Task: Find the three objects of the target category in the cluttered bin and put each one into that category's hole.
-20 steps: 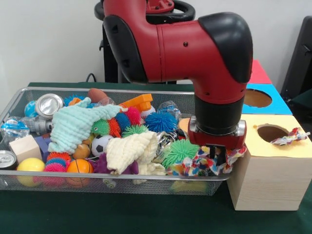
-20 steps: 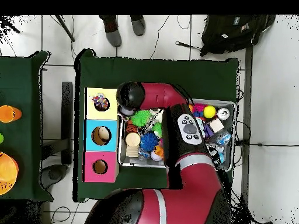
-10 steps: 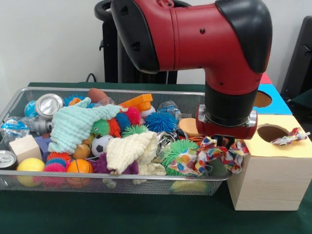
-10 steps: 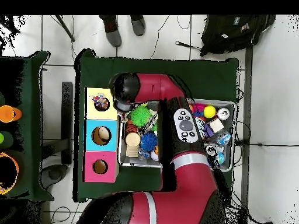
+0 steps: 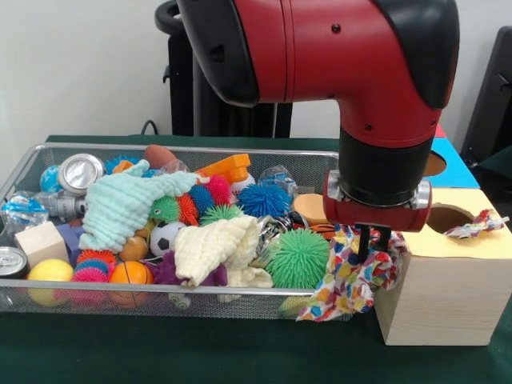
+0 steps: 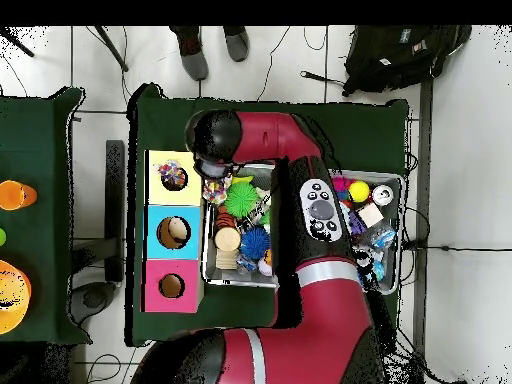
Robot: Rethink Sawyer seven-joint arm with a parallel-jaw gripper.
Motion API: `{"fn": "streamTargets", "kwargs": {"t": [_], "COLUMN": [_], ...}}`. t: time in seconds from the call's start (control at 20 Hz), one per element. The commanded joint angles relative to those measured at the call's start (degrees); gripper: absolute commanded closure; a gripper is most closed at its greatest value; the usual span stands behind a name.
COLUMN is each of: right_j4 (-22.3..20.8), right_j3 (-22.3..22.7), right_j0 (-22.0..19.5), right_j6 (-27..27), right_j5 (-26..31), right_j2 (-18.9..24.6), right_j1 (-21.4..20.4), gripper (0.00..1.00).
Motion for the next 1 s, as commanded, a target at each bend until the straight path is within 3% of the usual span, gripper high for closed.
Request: {"fn": "streamTargets", "kwargs": {"t": [0.05, 0.5, 0.8, 1.0], "right_j4": [-0.1, -0.1, -0.1, -0.4], "right_j3": [-5.6, -12.3, -12.8, -9.9], "right_j0": [-0.3, 0.7, 0.9, 0.9], "right_j6": [-0.7, -0.5, 0.1, 0.0], "right_j5": [5.4, 10.9, 12.4, 11.7], "right_j2": [1.0, 0.8, 0.4, -0.4], "right_j1": [2.3, 4.7, 4.6, 2.9], "gripper": [1.0, 1.0, 1.0, 1.0]}}
